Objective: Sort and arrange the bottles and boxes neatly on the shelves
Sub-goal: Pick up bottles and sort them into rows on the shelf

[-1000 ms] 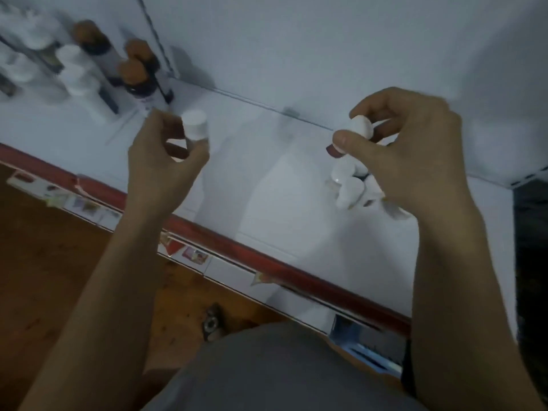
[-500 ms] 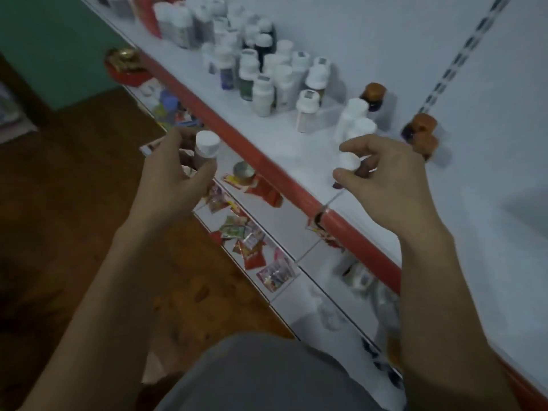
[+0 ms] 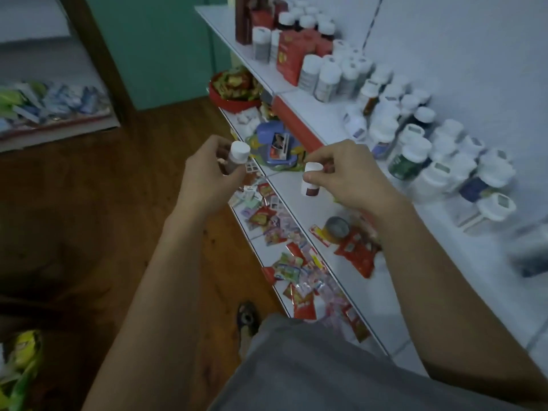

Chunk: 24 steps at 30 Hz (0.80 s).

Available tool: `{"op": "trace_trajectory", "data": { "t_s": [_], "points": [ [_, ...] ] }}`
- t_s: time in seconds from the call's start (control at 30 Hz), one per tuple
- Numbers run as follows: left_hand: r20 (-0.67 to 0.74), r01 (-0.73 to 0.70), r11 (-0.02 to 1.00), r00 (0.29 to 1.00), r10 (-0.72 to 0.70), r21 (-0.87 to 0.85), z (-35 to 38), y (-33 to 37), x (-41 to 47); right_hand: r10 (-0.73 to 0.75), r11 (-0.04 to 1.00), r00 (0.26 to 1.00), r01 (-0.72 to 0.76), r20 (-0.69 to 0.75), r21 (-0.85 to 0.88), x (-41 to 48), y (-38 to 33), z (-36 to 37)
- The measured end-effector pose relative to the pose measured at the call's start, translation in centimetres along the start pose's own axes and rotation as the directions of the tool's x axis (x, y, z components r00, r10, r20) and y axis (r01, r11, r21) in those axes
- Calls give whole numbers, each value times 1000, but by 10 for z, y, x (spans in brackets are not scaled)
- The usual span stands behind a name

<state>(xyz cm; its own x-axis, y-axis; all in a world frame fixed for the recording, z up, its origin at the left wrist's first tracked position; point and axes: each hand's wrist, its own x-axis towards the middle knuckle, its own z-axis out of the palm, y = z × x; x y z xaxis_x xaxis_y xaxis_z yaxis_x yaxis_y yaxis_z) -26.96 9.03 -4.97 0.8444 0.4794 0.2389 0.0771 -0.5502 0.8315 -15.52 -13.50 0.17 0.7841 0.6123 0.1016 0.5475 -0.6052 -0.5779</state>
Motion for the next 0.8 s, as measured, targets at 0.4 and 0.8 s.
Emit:
{"op": "trace_trajectory", "data": {
  "t_s": [0.4, 0.8],
  "points": [
    [-106, -4, 999, 994, 0, -42, -71, -91, 230, -20, 995, 1000, 20, -7, -93, 252, -57, 22],
    [-16, -50, 996, 999, 49, -74, -153, -199, 451, 14, 999, 993, -18, -121, -28, 471, -112, 95]
  ]
}}
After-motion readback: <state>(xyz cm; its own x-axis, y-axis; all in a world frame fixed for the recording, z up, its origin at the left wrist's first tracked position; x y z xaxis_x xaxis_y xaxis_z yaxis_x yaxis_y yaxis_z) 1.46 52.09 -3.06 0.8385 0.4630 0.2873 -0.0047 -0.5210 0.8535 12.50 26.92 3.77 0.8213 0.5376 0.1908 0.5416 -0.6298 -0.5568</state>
